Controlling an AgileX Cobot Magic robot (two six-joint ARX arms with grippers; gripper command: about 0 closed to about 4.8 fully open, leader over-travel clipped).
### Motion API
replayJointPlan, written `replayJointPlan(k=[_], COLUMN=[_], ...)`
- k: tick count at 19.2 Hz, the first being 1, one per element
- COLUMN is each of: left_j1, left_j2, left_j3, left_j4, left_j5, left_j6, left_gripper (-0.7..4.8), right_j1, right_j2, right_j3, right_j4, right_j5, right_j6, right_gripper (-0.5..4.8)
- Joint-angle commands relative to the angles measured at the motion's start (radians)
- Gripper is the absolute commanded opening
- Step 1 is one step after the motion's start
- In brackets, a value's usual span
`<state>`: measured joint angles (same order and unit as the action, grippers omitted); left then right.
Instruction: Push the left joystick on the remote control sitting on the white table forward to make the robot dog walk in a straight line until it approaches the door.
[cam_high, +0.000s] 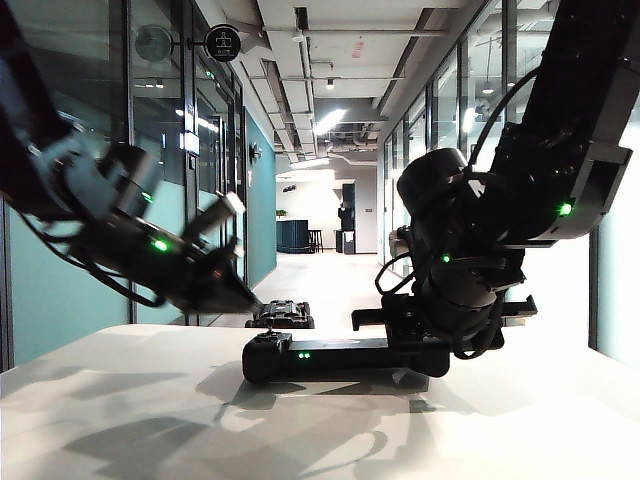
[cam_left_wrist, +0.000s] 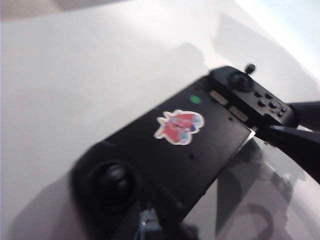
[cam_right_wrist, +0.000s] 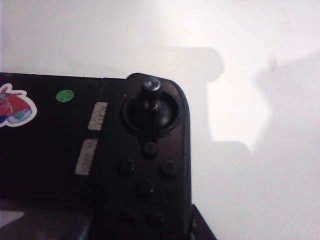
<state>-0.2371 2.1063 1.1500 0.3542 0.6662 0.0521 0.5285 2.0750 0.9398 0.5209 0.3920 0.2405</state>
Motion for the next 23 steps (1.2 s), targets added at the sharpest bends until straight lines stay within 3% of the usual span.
replayJointPlan(k=[1, 17, 23], left_j1=[-0.035, -0.044, -0.044], left_j2=[0.050, 0.152, 0.153], left_j3=[0.053, 0.165, 0.165], left_j4=[-0.004, -0.001, 0.000], left_j5=[0.006, -0.112, -0.114], left_j6=[0.005, 0.001, 0.002], left_gripper=[-0.05, -0.05, -0.05], right_j1=[0.003, 0.005, 0.007], right_j2=[-0.007, -0.007, -0.007], right_j3=[0.004, 0.004, 0.004], right_j4=[0.033, 0.022, 0.022], right_j5=[0.014, 0.006, 0.006], right_j6=[0.000, 0.000, -0.001], right_gripper=[1.65, 1.65, 1.65])
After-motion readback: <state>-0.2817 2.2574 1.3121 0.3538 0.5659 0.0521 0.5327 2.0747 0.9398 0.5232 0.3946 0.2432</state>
